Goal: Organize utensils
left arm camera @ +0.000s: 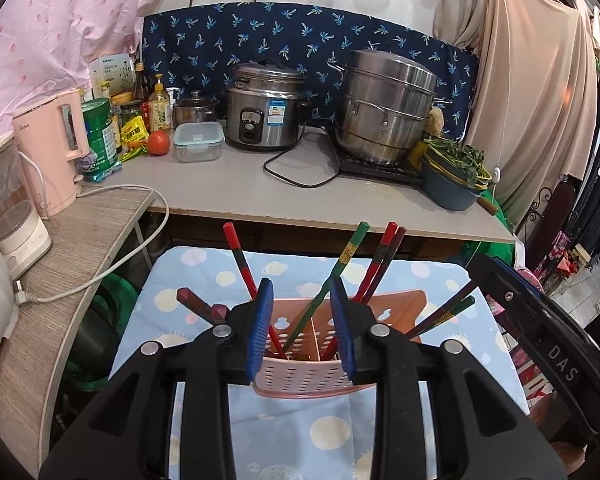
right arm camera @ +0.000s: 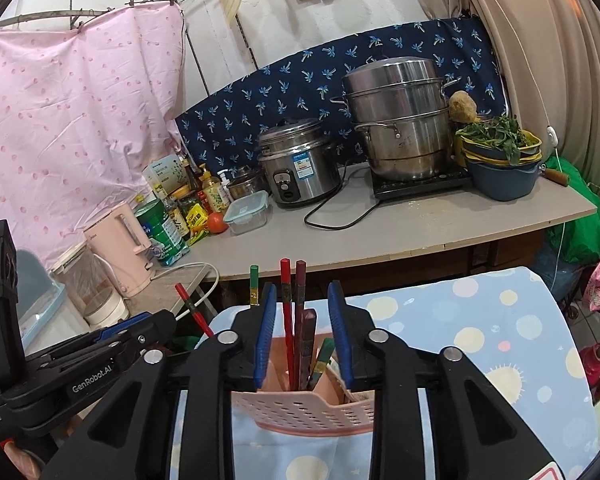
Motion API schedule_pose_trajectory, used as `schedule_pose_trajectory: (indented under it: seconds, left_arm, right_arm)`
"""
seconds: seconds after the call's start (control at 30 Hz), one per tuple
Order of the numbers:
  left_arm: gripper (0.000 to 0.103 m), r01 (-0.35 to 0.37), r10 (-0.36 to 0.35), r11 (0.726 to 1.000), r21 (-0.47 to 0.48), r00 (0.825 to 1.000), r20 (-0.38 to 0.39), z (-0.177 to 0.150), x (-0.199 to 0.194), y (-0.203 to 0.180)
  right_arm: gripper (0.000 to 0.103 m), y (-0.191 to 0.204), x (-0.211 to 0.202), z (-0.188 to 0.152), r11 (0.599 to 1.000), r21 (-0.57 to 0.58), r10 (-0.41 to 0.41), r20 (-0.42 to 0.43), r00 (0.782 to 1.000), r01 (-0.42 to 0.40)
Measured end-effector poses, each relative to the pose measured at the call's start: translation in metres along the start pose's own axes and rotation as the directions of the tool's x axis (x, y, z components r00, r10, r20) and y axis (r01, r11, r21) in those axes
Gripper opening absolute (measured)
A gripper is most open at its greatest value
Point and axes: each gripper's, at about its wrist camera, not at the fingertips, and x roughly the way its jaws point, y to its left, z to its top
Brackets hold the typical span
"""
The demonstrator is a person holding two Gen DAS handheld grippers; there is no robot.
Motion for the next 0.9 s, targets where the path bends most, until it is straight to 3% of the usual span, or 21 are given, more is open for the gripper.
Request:
schedule_pose_trajectory:
  seconds: [0.23, 0.5, 0.7, 0.9]
  left_arm:
    - [0.037, -0.050, 0.050, 0.998, 0.032, 0.999, 0.018, -0.011, -0.016, -0.004]
    - [0.037, -0.105, 0.104, 0.993, 0.058, 0.994, 0.015, -0.031, -0.035, -0.010]
    - [0.046, -0.136, 0.135, 0.988, 0.074, 0.991, 0.021, -0.046, -0.054, -0.016]
    - [0.047, -0.161, 0.160, 0.984, 0.081, 0.987, 0.022, -0.062, -0.071, -0.021]
  right_arm:
    - [0.038, 0.004, -0.018, -0.009, 0.999, -0.035, -0.009, -0.007, 1.000, 0.009]
    - [0.039, 0.009, -0.043, -0.029, 0.997, -0.067, -0.027, -0.027, 0.999, 0.025]
    - [0.040, 0.017, -0.063, -0.045, 0.994, -0.104, -0.048, -0.045, 0.998, 0.043]
    - [0.043, 0.016, -0.083, -0.062, 0.995, -0.087, -0.060, -0.076, 0.995, 0.054]
